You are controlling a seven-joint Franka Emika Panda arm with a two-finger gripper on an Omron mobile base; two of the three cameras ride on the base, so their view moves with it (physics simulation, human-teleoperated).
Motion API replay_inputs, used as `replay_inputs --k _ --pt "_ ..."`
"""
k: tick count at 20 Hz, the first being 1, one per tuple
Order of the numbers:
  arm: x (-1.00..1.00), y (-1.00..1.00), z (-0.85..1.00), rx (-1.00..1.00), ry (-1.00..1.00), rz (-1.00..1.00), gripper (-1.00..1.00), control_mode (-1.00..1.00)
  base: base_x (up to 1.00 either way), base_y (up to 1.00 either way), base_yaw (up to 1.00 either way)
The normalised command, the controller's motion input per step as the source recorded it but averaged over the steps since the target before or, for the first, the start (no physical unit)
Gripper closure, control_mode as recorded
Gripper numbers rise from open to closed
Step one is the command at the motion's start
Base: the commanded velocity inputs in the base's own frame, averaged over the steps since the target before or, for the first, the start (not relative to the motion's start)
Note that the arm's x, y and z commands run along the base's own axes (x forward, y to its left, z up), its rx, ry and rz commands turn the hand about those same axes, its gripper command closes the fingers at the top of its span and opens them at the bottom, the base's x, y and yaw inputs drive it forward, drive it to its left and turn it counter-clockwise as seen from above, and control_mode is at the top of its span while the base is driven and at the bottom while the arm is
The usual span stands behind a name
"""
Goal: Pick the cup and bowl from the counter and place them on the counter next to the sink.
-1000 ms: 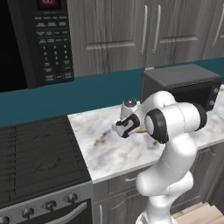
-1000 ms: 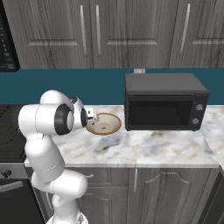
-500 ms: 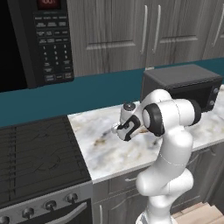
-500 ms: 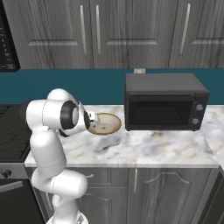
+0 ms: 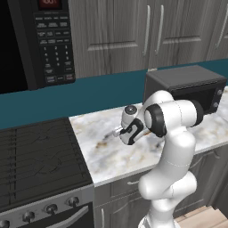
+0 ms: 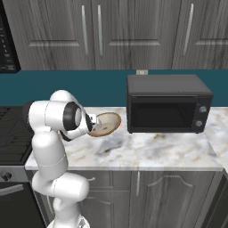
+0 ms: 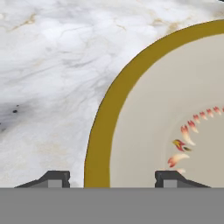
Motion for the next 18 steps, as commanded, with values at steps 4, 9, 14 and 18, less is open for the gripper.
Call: replay_inputs --k 4,9,14,18 --pt "0.00 0.00 0.00 0.00 0.00 0.00 1.00 -1.00 0.00 0.00 0.00" --pt "0.00 0.00 0.00 0.00 0.00 0.00 1.00 -1.00 0.00 0.00 0.00" --pt "0.00 0.00 0.00 0.00 0.00 0.00 1.00 -1.00 0.00 0.00 0.00" --pt "-0.09 0.00 0.12 0.00 -0.02 0.00 1.00 -1.00 0.00 0.00 0.00"
